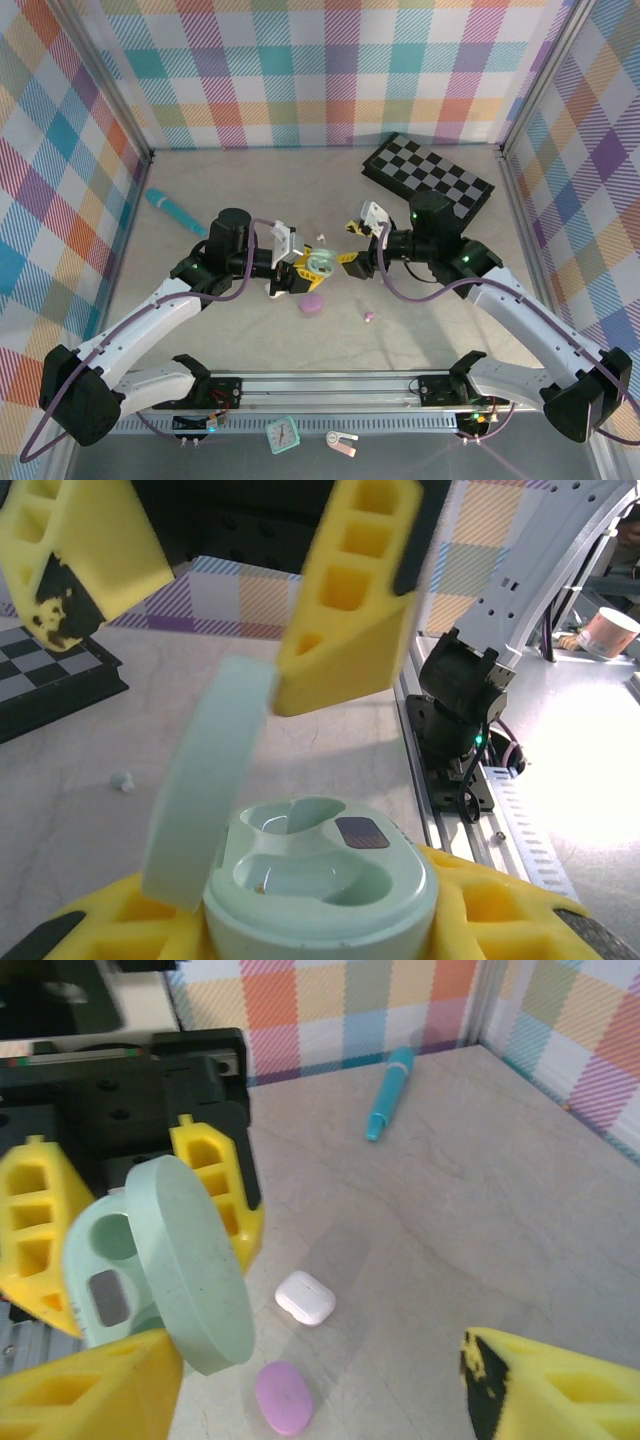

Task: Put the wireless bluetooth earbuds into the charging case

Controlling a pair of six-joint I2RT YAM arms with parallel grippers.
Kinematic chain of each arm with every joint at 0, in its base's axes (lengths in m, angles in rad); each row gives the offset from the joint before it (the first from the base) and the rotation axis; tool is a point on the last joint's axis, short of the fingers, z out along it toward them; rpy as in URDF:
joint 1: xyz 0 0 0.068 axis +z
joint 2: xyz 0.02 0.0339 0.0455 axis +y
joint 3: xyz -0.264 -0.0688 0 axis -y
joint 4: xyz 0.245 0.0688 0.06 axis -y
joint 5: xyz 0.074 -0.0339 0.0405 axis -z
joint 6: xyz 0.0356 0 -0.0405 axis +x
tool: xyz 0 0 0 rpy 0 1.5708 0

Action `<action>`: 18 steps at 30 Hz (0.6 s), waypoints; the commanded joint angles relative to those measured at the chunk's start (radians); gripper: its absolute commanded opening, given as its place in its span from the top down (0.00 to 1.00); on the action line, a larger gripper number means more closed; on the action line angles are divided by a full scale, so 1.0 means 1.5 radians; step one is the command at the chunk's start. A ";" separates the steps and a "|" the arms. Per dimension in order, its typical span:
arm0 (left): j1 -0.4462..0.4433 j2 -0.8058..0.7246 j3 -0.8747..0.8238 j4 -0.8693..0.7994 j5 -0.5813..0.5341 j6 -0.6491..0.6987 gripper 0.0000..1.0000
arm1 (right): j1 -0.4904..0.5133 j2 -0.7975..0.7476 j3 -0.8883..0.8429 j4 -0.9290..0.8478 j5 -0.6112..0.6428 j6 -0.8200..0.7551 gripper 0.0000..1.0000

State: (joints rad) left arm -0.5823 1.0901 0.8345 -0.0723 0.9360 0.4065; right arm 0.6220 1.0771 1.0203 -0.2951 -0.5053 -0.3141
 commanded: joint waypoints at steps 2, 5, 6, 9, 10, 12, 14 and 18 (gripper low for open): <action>-0.007 -0.011 -0.010 0.039 0.029 -0.030 0.67 | -0.003 -0.023 -0.011 0.033 -0.066 0.000 0.24; -0.007 -0.009 -0.010 0.053 0.025 -0.052 0.67 | -0.004 -0.026 -0.013 0.035 -0.063 0.000 0.24; -0.006 -0.008 -0.010 0.060 0.023 -0.058 0.67 | -0.004 -0.027 -0.015 0.037 -0.061 -0.001 0.24; -0.007 -0.008 -0.013 0.097 0.023 -0.089 0.67 | -0.004 -0.017 -0.017 0.039 -0.049 -0.002 0.25; -0.007 -0.007 -0.017 0.115 0.023 -0.102 0.68 | -0.004 -0.011 -0.015 0.037 -0.047 -0.002 0.26; -0.009 -0.003 -0.020 0.143 0.023 -0.123 0.68 | -0.003 -0.001 -0.011 0.040 -0.046 0.002 0.28; -0.010 0.002 -0.019 0.153 0.024 -0.130 0.68 | -0.002 0.005 -0.013 0.060 -0.040 0.015 0.31; -0.012 0.008 -0.018 0.151 0.017 -0.132 0.68 | -0.002 -0.004 -0.023 0.087 -0.044 0.013 0.32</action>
State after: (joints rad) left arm -0.5861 1.0973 0.8139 0.0910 0.9379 0.2314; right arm 0.6209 1.0786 1.0031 -0.2321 -0.5552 -0.2996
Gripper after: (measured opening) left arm 0.375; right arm 0.681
